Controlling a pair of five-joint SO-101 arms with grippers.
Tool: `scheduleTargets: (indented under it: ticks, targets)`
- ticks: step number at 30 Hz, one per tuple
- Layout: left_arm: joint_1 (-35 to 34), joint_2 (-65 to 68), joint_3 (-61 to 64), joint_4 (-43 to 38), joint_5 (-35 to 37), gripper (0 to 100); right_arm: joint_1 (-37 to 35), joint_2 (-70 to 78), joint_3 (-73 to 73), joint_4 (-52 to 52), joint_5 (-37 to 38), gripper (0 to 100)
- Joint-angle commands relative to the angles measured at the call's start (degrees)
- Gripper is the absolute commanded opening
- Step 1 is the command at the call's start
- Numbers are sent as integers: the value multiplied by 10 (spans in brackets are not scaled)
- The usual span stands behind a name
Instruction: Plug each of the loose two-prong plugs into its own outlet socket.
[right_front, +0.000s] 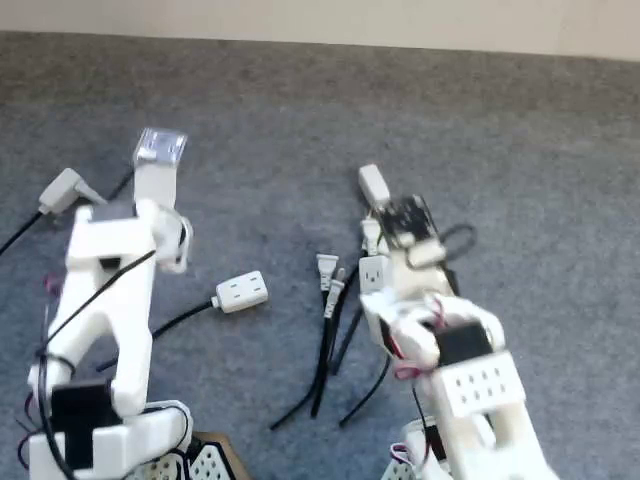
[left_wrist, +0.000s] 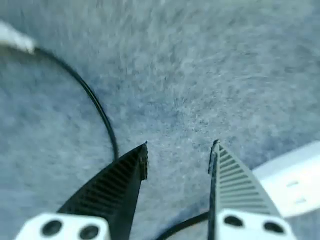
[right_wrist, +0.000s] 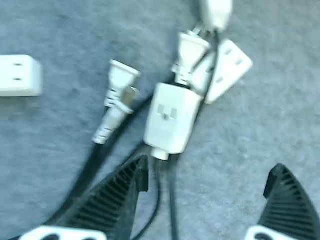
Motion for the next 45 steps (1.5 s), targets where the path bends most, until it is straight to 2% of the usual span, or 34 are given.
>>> scheduleTargets:
  ticks: [1,3,7,11,19,26,37,39,42,45]
  targets:
    - [-20,-77,116,-119,42,204,-69,204,-152,5,-67,353]
    - [-43,-98,137,-121,45,204,-106,262,-182,-31,-97,353]
    - [-44,-113,172,-144,45,204,-158,356,-191,-115,-148,353]
    - [-44,-112,195,-194,43,204,-194,427,-190,-126,-193,343]
    - [-35,-112,196,-197,42,204,-177,504,-204,-135,-195,146]
    - [-34,-112,196,-197,42,204,-175,510,-208,-136,-242,135]
    - [-33,-111,197,-197,42,203,-130,516,-223,-135,-244,134]
    - [-33,-111,197,-196,42,203,-119,516,-220,-135,-244,110]
    - [-33,-111,197,-196,42,202,-108,516,-220,-135,-241,9]
    - [-33,-111,197,-196,42,202,-107,516,-220,-135,-240,26]
